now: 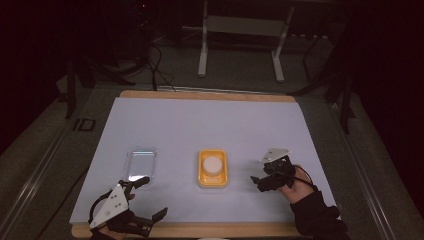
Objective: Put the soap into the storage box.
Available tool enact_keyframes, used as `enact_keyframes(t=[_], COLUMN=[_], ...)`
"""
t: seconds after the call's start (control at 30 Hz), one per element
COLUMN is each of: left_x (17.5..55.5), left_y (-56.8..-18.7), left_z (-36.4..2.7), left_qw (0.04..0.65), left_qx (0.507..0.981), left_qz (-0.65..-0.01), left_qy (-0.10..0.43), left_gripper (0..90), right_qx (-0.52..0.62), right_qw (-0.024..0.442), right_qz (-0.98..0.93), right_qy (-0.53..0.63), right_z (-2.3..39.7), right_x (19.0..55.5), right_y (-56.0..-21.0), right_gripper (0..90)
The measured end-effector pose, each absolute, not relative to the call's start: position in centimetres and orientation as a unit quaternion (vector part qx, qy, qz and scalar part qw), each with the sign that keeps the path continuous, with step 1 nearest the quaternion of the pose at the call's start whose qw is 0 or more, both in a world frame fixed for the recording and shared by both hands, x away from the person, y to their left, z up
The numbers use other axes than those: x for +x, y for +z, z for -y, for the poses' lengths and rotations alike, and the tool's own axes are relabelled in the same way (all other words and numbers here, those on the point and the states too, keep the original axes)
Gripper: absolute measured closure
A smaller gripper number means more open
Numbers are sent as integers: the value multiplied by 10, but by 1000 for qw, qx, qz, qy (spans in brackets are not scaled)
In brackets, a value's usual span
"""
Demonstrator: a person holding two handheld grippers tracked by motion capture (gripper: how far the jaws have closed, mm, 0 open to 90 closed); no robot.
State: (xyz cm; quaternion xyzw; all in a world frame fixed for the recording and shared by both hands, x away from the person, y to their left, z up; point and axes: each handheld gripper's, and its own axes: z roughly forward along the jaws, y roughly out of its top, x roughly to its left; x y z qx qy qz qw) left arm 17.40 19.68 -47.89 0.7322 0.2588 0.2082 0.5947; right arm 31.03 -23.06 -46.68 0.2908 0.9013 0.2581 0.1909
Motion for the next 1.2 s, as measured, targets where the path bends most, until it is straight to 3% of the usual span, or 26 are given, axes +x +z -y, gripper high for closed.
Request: enact_keyframes(t=[1.2], left_x=[173], left_y=[-479], left_z=[-197], left_qw=[593], left_qx=[734], left_qz=[-259], left_qy=[209], left_gripper=[1], right_qx=[339], right_qw=[218], right_qz=[-868], right_qy=[289], right_z=[265], right_x=[292], right_y=[-481], right_gripper=[122])
